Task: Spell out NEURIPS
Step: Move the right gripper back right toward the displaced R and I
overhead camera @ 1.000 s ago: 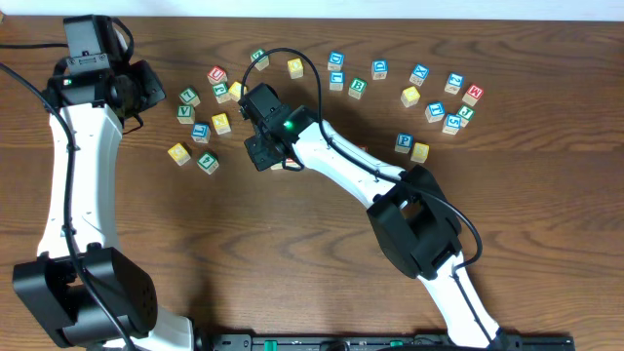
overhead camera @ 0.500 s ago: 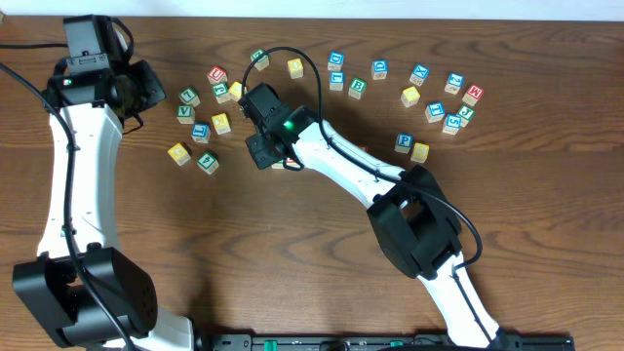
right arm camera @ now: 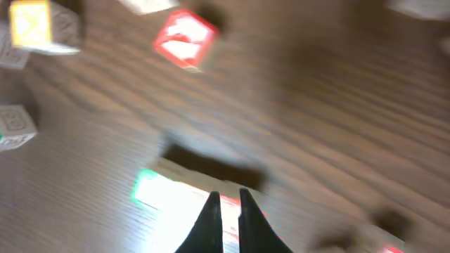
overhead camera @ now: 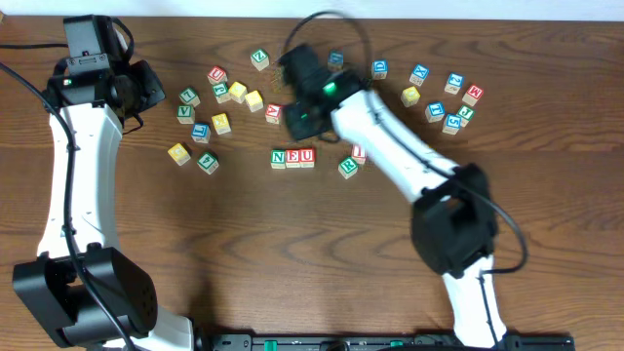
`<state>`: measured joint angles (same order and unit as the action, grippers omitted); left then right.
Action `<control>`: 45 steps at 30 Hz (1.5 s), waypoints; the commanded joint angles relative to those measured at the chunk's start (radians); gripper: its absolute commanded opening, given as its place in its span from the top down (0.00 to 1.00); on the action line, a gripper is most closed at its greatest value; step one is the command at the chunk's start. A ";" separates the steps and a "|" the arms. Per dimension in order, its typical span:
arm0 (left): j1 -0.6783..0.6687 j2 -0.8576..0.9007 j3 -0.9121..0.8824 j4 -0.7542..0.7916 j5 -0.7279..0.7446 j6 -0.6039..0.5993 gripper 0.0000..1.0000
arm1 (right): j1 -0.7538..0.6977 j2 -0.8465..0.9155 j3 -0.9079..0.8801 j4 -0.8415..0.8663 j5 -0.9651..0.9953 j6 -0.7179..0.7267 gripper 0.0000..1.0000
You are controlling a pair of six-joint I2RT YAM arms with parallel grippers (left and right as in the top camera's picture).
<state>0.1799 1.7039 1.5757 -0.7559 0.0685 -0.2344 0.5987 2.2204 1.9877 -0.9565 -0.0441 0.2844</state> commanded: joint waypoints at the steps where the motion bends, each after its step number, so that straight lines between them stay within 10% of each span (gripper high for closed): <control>1: -0.001 0.008 0.001 -0.006 -0.005 0.011 0.92 | -0.062 -0.021 0.008 -0.105 -0.041 0.016 0.96; 12: -0.003 0.008 -0.017 -0.013 -0.005 -0.006 0.92 | -0.121 -0.021 -0.048 -0.320 -0.035 -0.012 0.96; 45: -0.121 0.009 -0.024 -0.028 -0.006 -0.025 0.92 | -0.208 -0.104 -0.129 -0.257 -0.081 -0.051 0.99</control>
<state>0.0719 1.7039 1.5620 -0.7837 0.0692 -0.2394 0.4244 2.1426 1.8568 -1.2087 -0.0704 0.2687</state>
